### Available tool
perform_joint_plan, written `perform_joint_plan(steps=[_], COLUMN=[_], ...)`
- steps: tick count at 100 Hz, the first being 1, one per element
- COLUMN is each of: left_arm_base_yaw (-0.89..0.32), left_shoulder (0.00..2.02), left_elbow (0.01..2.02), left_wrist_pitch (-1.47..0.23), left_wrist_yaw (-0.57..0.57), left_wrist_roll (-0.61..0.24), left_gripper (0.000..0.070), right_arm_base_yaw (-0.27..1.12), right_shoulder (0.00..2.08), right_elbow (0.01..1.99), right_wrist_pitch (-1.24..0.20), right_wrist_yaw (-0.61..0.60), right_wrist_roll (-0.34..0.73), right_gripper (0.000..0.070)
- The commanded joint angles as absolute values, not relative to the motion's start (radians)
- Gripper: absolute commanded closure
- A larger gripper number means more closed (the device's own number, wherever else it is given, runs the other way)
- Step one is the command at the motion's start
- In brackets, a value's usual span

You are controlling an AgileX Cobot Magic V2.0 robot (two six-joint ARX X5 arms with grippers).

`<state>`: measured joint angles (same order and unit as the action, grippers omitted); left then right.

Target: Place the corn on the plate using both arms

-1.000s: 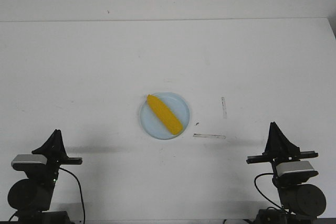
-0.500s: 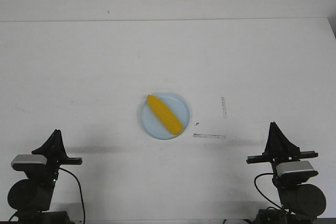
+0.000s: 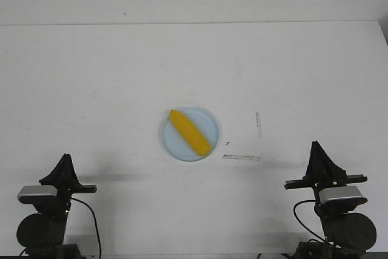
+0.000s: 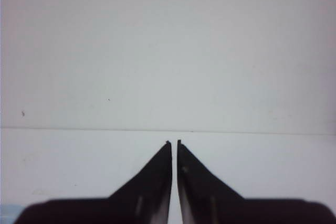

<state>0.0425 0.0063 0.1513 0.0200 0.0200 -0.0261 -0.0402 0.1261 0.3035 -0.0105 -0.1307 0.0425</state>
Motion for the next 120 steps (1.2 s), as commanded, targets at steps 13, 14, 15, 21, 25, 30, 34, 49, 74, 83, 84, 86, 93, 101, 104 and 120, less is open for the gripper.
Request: perform_joint_plan(steps=[13, 14, 15, 21, 25, 30, 34, 49, 74, 83, 84, 86, 93, 101, 104, 120], left_arm_base_yaw=[0.037, 0.037, 0.036, 0.034, 0.032, 0.026, 0.018, -0.023, -0.026, -0.016, -0.014, -0.012, -0.002, 0.0, 0.0, 0.0], left_shoulder=[0.003, 0.003, 0.003, 0.003, 0.003, 0.003, 0.003, 0.003, 0.003, 0.003, 0.003, 0.003, 0.003, 0.003, 0.003, 0.003], left_elbow=[0.08, 0.075, 0.069, 0.031, 0.01, 0.013, 0.013, 0.013, 0.013, 0.013, 0.013, 0.013, 0.013, 0.013, 0.013, 0.013], left_wrist_pitch=[0.079, 0.084, 0.089, 0.128, 0.148, 0.122, 0.111, 0.107, 0.136, 0.136, 0.136, 0.136, 0.136, 0.136, 0.136, 0.135], left_wrist_yaw=[0.014, 0.014, 0.014, 0.014, 0.013, 0.013, -0.004, -0.05, -0.049, -0.048, -0.047, -0.045, -0.04, -0.041, -0.041, -0.041], left_wrist_roll=[-0.035, -0.035, -0.035, -0.043, -0.045, -0.045, -0.045, -0.045, -0.044, -0.044, -0.044, -0.044, -0.044, -0.044, -0.044, -0.045], left_gripper=[0.0699, 0.0699, 0.0699, 0.0699, 0.0699, 0.0699, 0.0699, 0.0699, 0.0699, 0.0699, 0.0699, 0.0699, 0.0699, 0.0699, 0.0699, 0.0699], right_arm_base_yaw=[-0.041, -0.041, -0.041, -0.041, -0.041, -0.041, -0.041, -0.041, -0.041, -0.041, -0.041, -0.041, -0.041, -0.041, -0.041, -0.041], right_shoulder=[0.124, 0.124, 0.124, 0.124, 0.124, 0.125, 0.124, 0.124, 0.125, 0.125, 0.125, 0.125, 0.125, 0.125, 0.125, 0.125], right_elbow=[0.307, 0.307, 0.307, 0.307, 0.307, 0.307, 0.308, 0.308, 0.308, 0.308, 0.308, 0.308, 0.308, 0.308, 0.308, 0.308], right_wrist_pitch=[0.0, 0.0, 0.0, 0.0, 0.0, 0.0, 0.0, 0.0, 0.0, 0.0, 0.0, 0.0, 0.0, 0.0, 0.0, 0.0], right_wrist_yaw=[-0.128, -0.128, -0.128, -0.128, -0.128, -0.128, -0.128, -0.128, -0.13, -0.13, -0.13, -0.13, -0.13, -0.13, -0.13, -0.13], right_wrist_roll=[0.056, 0.056, 0.056, 0.056, 0.056, 0.056, 0.056, 0.056, 0.056, 0.056, 0.056, 0.056, 0.056, 0.056, 0.056, 0.056], right_gripper=[0.0685, 0.0685, 0.0685, 0.0685, 0.0685, 0.0685, 0.0685, 0.0685, 0.0685, 0.0685, 0.0685, 0.0685, 0.0685, 0.0685, 0.0685, 0.0685])
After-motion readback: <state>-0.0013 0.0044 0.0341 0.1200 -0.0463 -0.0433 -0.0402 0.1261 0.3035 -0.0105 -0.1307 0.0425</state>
